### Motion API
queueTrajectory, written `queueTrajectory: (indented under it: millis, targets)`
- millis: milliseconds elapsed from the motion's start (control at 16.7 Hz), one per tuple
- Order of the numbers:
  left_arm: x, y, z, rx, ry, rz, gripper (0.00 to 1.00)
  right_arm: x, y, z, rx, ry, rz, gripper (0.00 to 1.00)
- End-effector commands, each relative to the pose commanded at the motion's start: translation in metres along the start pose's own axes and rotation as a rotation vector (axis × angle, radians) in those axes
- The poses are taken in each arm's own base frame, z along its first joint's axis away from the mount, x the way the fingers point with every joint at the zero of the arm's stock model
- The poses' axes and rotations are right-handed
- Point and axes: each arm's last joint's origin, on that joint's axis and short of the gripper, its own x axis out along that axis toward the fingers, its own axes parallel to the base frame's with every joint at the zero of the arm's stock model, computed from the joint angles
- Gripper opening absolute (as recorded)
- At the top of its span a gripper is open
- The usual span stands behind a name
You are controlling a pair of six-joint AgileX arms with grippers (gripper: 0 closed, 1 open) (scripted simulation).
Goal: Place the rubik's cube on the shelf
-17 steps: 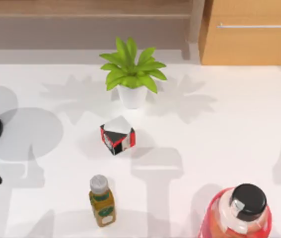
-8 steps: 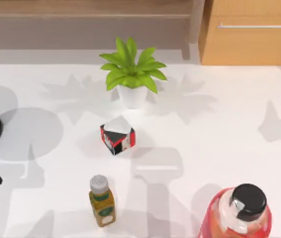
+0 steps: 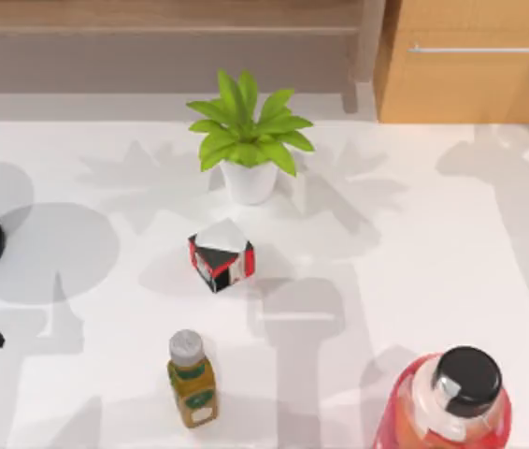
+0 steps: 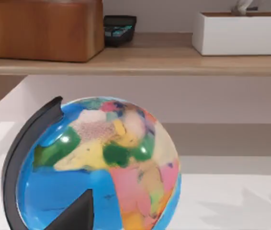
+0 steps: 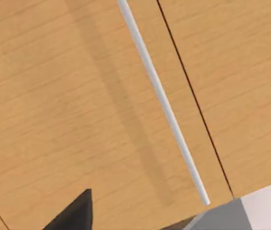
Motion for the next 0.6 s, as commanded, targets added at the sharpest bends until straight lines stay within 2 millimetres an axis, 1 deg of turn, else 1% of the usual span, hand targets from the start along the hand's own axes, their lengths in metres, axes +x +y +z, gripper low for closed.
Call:
queueTrajectory:
  millis: [60,180,360,480,600]
  targets:
    - [0.000,0.000,0.000,0.000,0.000,0.000,1.00,0.015,0.018,-0.003,-0.058,0.009,0.013,1.00]
    - [0.000,0.000,0.000,0.000,0.000,0.000,1.00,0.038,0.055,-0.010,-0.165,0.026,0.038,1.00]
    - [0.000,0.000,0.000,0.000,0.000,0.000,1.00,0.058,0.105,-0.020,-0.298,0.045,0.067,1.00]
    - [0.000,0.000,0.000,0.000,0.000,0.000,1.00,0.065,0.129,-0.024,-0.360,0.052,0.076,1.00]
    - [0.000,0.000,0.000,0.000,0.000,0.000,1.00,0.069,0.142,-0.027,-0.396,0.054,0.077,1.00]
